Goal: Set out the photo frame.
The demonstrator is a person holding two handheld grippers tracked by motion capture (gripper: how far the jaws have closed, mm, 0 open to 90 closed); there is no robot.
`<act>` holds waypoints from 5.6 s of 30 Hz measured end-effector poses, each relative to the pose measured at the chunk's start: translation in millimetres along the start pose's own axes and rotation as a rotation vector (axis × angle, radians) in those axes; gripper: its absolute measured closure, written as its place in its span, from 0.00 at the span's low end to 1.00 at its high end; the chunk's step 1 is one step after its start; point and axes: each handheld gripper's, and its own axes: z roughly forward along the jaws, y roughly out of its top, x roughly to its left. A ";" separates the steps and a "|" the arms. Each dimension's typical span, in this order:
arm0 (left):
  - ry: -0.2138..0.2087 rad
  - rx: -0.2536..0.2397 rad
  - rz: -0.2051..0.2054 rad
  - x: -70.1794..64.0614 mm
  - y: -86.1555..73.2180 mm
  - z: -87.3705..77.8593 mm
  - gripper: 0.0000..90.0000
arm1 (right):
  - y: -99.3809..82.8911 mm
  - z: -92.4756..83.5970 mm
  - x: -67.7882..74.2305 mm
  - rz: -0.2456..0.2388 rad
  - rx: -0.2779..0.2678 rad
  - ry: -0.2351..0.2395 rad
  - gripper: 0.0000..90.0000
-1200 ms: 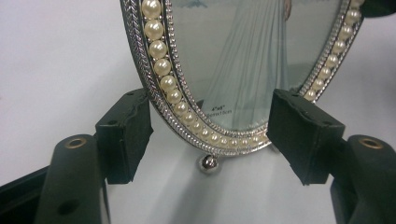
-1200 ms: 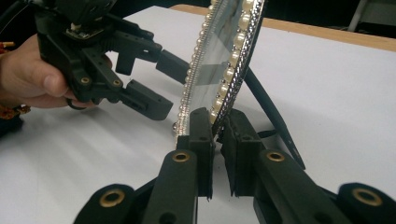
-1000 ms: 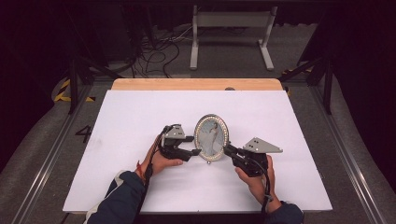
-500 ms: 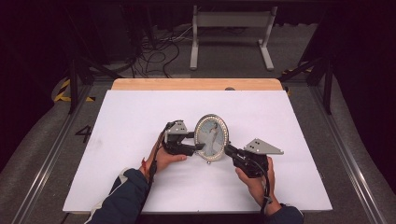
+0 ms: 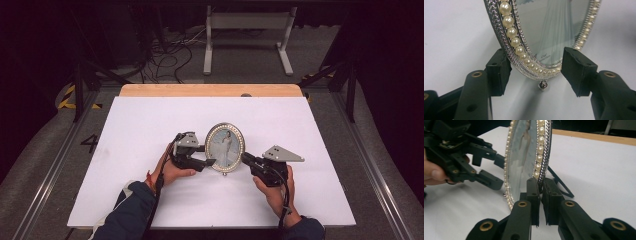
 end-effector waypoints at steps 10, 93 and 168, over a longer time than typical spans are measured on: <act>0.052 -0.116 -0.083 2.2 -3.2 -7.2 0.41 | 1.8 0.8 2.6 -0.026 -0.004 -0.015 0.95; 0.198 -0.073 -0.013 -21.7 -12.3 -23.5 0.72 | 4.9 27.4 0.0 -0.120 0.049 -0.043 0.92; 0.287 0.009 0.111 -26.3 -9.1 -32.6 0.12 | 1.0 32.7 -0.9 -0.287 0.197 -0.073 0.13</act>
